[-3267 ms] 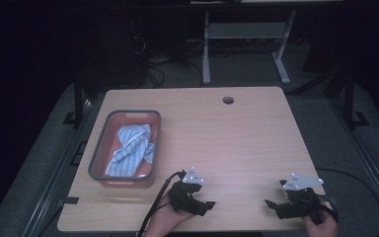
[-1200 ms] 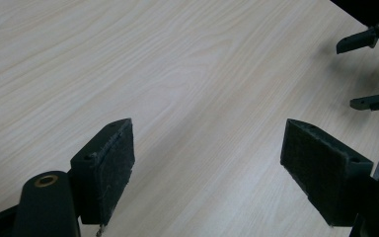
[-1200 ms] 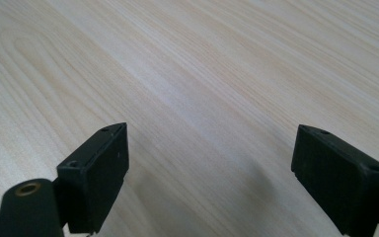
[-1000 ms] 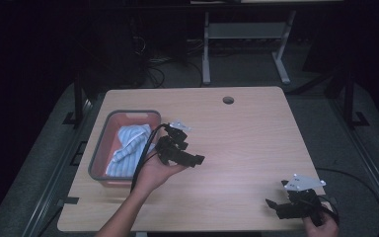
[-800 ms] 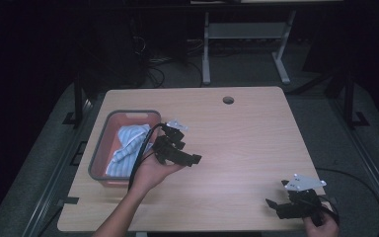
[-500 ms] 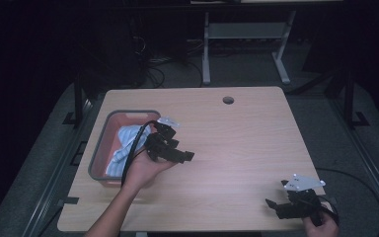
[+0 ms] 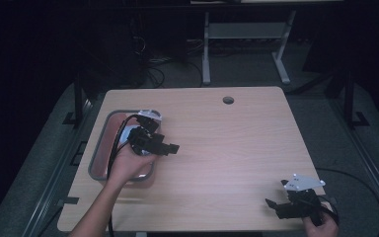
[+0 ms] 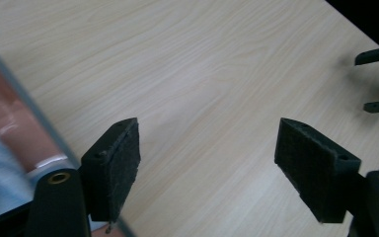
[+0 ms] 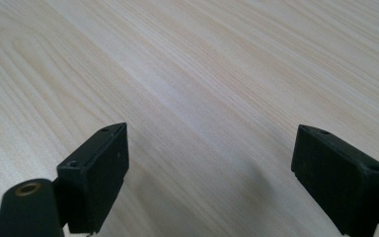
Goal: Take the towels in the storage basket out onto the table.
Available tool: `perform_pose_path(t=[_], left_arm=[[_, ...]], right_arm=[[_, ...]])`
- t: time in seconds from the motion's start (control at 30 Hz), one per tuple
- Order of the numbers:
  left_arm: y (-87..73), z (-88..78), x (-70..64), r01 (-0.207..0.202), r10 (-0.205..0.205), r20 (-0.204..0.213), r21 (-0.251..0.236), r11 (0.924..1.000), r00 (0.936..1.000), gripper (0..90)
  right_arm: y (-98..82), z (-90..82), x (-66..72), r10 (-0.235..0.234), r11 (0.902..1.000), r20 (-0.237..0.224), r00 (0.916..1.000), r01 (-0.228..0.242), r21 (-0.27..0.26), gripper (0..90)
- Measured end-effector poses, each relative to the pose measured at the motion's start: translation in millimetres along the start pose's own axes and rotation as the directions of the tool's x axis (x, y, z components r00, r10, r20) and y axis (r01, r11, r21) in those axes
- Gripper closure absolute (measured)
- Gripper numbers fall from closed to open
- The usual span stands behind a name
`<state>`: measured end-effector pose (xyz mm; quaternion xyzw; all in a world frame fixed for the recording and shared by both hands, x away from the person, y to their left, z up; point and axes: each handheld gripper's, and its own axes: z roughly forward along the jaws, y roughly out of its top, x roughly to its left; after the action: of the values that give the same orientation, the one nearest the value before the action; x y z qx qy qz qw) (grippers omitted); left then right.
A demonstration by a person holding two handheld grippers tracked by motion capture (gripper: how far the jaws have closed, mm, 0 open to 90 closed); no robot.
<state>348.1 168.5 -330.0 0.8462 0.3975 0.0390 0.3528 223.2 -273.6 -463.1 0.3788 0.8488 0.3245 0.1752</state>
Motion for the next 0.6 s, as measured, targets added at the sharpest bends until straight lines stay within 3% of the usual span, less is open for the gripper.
perform_pose_path(t=[0.33,0.6], left_arm=[[-8.6,-15.3,28.4,0.056,-0.056,-0.041,0.008,0.9984,0.9976,27.9],[-16.5,-22.1,47.7,0.104,-0.104,-0.070,-0.011,0.9946,0.9921,28.7]], right_arm=[[0.4,0.3,0.6,-0.006,1.0000,-0.002,1.0000,0.006,0.001,13.9],[0.4,-0.2,0.7,-0.002,1.0000,0.000,1.0000,0.002,-0.002,13.9]])
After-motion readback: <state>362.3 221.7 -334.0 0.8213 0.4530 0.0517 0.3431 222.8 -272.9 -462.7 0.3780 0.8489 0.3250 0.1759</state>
